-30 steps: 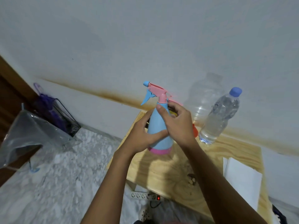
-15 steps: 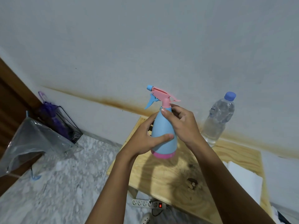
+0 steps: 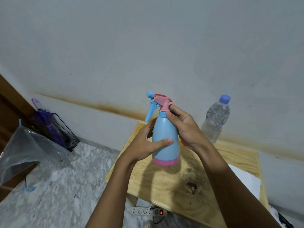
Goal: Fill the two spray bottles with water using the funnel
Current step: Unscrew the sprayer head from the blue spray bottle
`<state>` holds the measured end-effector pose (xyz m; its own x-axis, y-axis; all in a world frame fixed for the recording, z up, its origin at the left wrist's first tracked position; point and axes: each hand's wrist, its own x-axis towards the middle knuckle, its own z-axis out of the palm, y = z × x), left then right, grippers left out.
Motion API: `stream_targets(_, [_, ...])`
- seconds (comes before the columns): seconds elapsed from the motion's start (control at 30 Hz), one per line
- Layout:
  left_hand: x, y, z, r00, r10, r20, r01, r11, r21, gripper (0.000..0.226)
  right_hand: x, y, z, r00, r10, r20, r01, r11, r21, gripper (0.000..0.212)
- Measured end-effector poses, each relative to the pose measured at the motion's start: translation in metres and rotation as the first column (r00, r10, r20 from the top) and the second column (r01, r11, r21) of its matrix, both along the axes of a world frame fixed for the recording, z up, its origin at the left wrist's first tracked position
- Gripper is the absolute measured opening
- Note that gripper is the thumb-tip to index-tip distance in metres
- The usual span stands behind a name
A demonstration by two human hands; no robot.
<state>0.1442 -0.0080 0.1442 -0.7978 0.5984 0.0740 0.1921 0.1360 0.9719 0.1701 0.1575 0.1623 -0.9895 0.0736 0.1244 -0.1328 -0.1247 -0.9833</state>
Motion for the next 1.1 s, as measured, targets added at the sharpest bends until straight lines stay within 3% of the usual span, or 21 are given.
stream_targets(0.13, [0.000, 0.001, -0.001, 1.000, 0.018, -0.008, -0.018, 1.000, 0.015, 0.052, 0.001, -0.004, -0.003, 0.996, -0.088, 0.023, 0.090, 0.992, -0.093, 0.030])
stream_targets(0.23, [0.000, 0.004, 0.001, 0.999, 0.019, -0.028, -0.019, 1.000, 0.010, 0.055, 0.001, -0.011, -0.006, 0.985, -0.169, 0.030, 0.171, 0.982, -0.085, 0.013])
stream_targets(0.47, [0.001, 0.008, 0.000, 0.998, 0.044, -0.047, -0.043, 0.999, 0.008, 0.053, 0.002, -0.016, -0.007, 0.957, -0.291, -0.005, 0.290, 0.956, -0.050, 0.006])
stream_targets(0.6, [0.001, 0.008, 0.000, 0.996, 0.063, -0.060, -0.063, 0.998, 0.006, 0.054, 0.001, -0.021, -0.007, 0.957, -0.290, 0.013, 0.289, 0.948, -0.136, 0.011])
stream_targets(0.67, [0.001, 0.008, 0.000, 0.996, 0.064, -0.068, -0.064, 0.998, 0.001, 0.057, 0.000, -0.024, -0.007, 0.958, -0.288, -0.001, 0.286, 0.953, -0.103, 0.008])
stream_targets(0.83, [0.000, 0.007, 0.000, 0.995, 0.062, -0.076, -0.063, 0.998, -0.009, 0.059, -0.002, -0.026, -0.006, 0.937, -0.347, -0.035, 0.347, 0.938, 0.018, 0.024])
stream_targets(1.03, [-0.001, 0.005, -0.003, 0.992, 0.089, -0.092, -0.093, 0.995, -0.042, 0.060, -0.002, -0.030, -0.006, 0.940, -0.340, 0.024, 0.340, 0.940, 0.011, 0.023])
stream_targets(1.1, [0.000, 0.006, -0.003, 0.990, 0.086, -0.114, -0.092, 0.995, -0.046, 0.061, -0.003, -0.030, -0.007, 0.929, -0.371, 0.000, 0.370, 0.925, 0.085, 0.034])
